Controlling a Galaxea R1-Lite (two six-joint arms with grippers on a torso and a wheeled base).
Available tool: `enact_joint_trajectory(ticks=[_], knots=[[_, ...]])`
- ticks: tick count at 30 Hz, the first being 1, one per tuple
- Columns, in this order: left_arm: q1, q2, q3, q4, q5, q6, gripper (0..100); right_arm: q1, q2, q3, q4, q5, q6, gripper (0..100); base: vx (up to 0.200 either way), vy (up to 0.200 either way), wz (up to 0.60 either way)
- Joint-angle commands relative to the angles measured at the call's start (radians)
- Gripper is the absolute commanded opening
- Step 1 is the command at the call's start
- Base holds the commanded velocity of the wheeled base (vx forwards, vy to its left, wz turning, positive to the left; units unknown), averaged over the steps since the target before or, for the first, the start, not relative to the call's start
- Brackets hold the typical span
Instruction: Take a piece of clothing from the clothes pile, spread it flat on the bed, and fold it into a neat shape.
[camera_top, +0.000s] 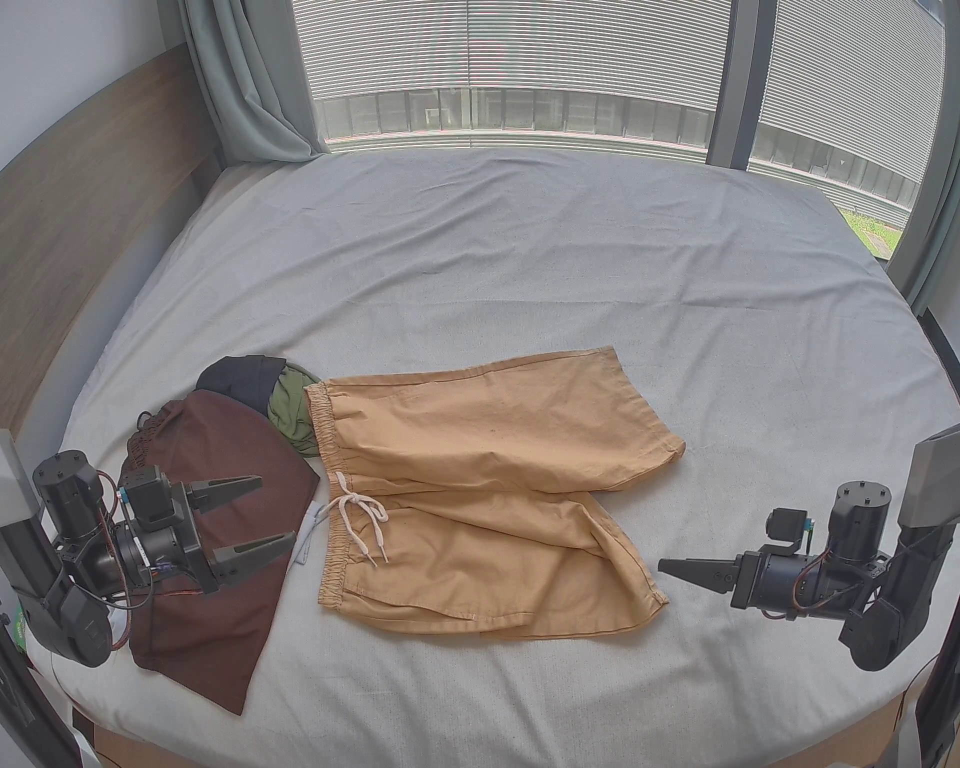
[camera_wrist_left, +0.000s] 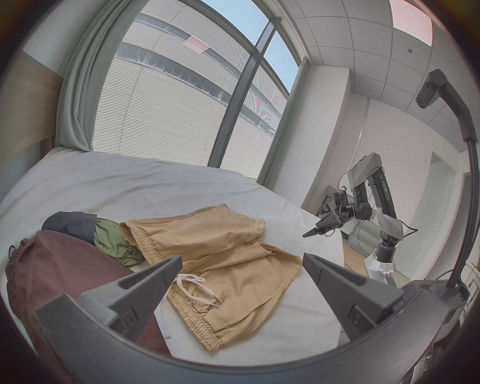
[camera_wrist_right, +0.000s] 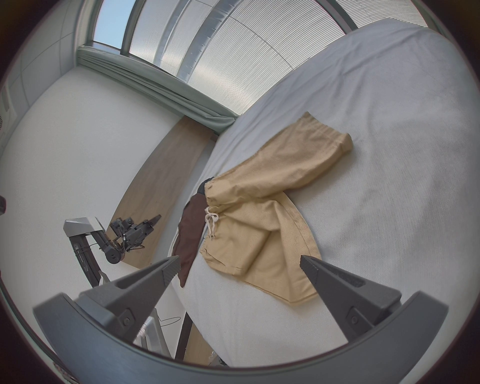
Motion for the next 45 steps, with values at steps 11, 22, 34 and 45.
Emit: enact_joint_trajectory(ticks=[11, 22, 34, 45], knots=[[0.000, 0.003, 0.000, 0.000, 0.000, 0.000, 100, -0.033, 0.205, -0.004, -0.001, 0.003, -0.056, 100, 0.000, 0.000, 0.00], [0.000, 0.003, -0.003, 0.000, 0.000, 0.000, 100, -0.036, 0.264, -0.032, -0.001, 0.007, -0.048, 100, 0.000, 0.000, 0.00], [0.001, -0.002, -0.007, 0.000, 0.000, 0.000, 100, -0.024, 0.301, -0.064, -0.001, 0.010, -0.027, 100, 0.000, 0.000, 0.00], [0.003, -0.005, -0.007, 0.000, 0.000, 0.000, 100, 0.002, 0.309, -0.099, -0.001, 0.010, 0.011, 100, 0.000, 0.000, 0.00]])
